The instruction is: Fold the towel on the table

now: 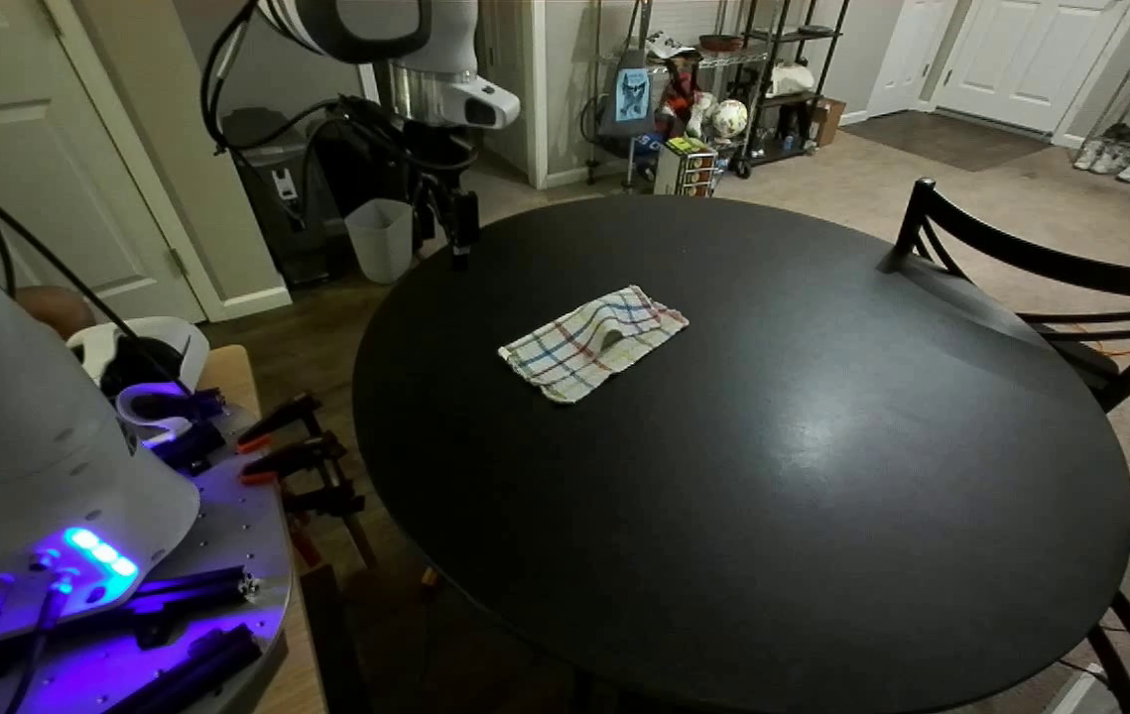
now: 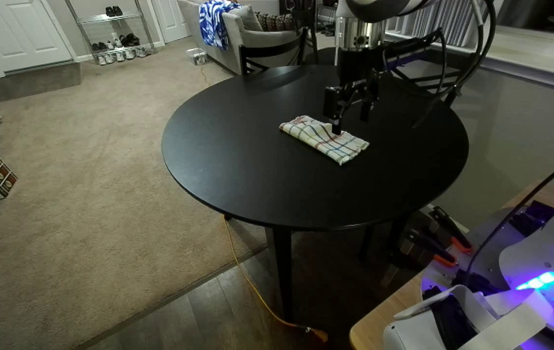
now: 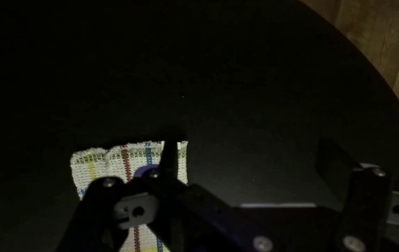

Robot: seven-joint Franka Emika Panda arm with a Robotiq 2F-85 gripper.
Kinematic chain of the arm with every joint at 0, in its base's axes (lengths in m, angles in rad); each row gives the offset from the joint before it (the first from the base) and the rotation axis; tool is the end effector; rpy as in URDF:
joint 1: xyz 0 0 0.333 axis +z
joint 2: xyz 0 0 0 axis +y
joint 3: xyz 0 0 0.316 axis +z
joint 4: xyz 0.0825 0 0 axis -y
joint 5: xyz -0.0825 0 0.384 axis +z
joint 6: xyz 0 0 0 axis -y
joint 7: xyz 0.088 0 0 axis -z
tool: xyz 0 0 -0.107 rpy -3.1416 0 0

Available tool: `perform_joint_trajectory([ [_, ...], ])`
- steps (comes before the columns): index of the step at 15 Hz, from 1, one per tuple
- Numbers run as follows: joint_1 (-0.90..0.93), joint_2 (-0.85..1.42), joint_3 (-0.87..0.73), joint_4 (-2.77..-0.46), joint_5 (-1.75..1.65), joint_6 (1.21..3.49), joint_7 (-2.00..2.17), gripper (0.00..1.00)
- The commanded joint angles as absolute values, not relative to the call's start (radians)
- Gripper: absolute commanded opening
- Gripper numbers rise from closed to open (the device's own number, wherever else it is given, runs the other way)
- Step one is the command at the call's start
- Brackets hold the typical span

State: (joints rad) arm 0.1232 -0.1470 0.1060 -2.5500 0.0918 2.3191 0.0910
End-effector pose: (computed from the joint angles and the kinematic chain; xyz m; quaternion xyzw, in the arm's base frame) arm 0.4221 0.0994 0.3150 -0.9982 -0.0355 0.0454 0.0175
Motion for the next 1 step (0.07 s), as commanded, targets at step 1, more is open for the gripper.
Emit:
perform_joint_trajectory([
  [1, 0.12, -0.147, 0.109, -2.549, 0.092, 2.317, 0.09, 1.0],
])
